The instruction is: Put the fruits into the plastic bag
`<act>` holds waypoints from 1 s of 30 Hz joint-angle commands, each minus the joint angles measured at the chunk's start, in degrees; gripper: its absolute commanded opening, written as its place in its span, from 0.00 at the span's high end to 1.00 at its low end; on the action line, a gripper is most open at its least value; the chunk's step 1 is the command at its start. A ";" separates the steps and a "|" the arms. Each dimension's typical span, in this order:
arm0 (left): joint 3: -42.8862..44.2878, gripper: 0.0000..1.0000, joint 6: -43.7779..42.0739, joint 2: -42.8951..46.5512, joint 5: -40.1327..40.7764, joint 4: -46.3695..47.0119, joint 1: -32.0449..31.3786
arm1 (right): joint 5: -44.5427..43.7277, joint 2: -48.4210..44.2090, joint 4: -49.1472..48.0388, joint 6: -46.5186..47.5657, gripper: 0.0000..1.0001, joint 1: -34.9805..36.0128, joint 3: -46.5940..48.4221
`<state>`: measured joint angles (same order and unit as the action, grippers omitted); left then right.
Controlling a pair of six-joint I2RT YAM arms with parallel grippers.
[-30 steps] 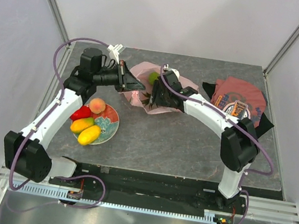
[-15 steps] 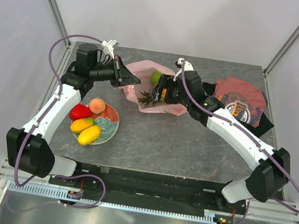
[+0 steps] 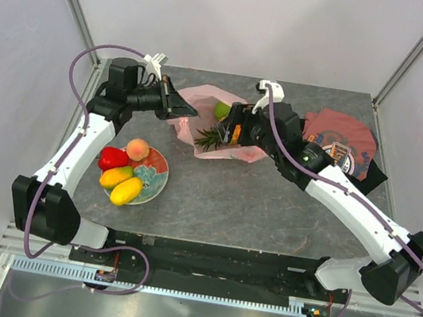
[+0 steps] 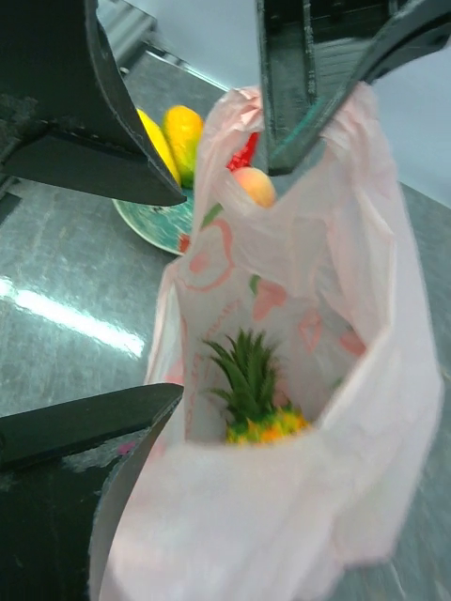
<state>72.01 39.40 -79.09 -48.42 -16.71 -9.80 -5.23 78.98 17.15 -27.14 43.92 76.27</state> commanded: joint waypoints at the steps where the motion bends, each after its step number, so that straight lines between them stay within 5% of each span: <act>1: 3.14 0.98 -3.10 -0.63 0.26 -0.87 0.75 | -10.75 -5.15 5.78 2.78 0.16 -0.24 5.03; 10: 4.72 0.99 -3.45 -1.24 0.43 -1.83 1.19 | -18.14 -2.17 19.94 1.82 0.17 -0.85 3.01; 25: 6.30 0.98 -3.63 -1.77 1.23 -3.06 1.45 | -13.66 3.02 19.07 9.55 0.24 -3.31 0.02; 30: 7.00 0.98 -3.71 -2.30 1.75 -3.33 1.54 | -11.91 6.18 18.54 11.93 0.40 -4.72 1.68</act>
<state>75.83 37.95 -80.75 -47.53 -20.43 -8.69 -18.74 83.29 36.93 -18.13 40.29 76.42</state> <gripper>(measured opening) 0.025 0.664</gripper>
